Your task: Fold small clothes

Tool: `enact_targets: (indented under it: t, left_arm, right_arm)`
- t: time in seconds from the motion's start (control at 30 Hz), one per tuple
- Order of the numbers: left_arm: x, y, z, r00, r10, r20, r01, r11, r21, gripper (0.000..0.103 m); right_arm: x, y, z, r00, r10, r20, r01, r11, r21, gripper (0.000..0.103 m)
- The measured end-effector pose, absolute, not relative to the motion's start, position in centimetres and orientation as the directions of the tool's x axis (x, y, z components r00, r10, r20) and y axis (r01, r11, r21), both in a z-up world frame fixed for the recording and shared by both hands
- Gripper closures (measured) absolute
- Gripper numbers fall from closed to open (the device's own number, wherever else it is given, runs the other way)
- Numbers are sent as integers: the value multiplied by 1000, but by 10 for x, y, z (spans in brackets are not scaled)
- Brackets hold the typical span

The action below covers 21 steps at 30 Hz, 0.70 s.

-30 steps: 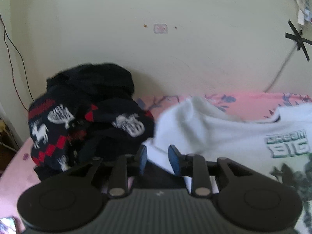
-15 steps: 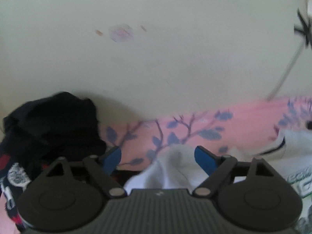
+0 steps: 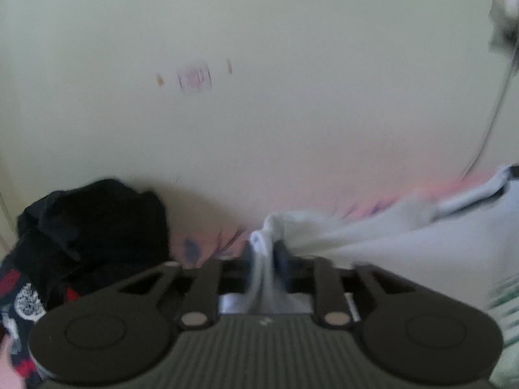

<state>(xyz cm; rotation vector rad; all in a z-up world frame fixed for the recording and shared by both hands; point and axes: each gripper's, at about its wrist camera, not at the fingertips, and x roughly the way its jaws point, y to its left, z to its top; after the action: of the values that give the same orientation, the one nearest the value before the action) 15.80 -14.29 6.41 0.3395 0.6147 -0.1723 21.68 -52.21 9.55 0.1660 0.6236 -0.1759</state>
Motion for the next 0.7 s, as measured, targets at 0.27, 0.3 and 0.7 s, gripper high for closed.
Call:
enact_targets:
  t: [0.27,0.3,0.7]
  left_arm:
    - [143,-74,89,739,-82,-669,223,966,127,71]
    - [129,-52,104,758,-102,-645,203,975,85,70]
    - [-33,97,107,860,-10,-509,-18,999,-49,49]
  right_arm:
    - [153,-495,118,820,-19,-572,97,990,105,45]
    - [147,-485,122,824,9,-567,66,992,111,45]
    - [45,-282,146,651,543,-531,-529,826,195,44]
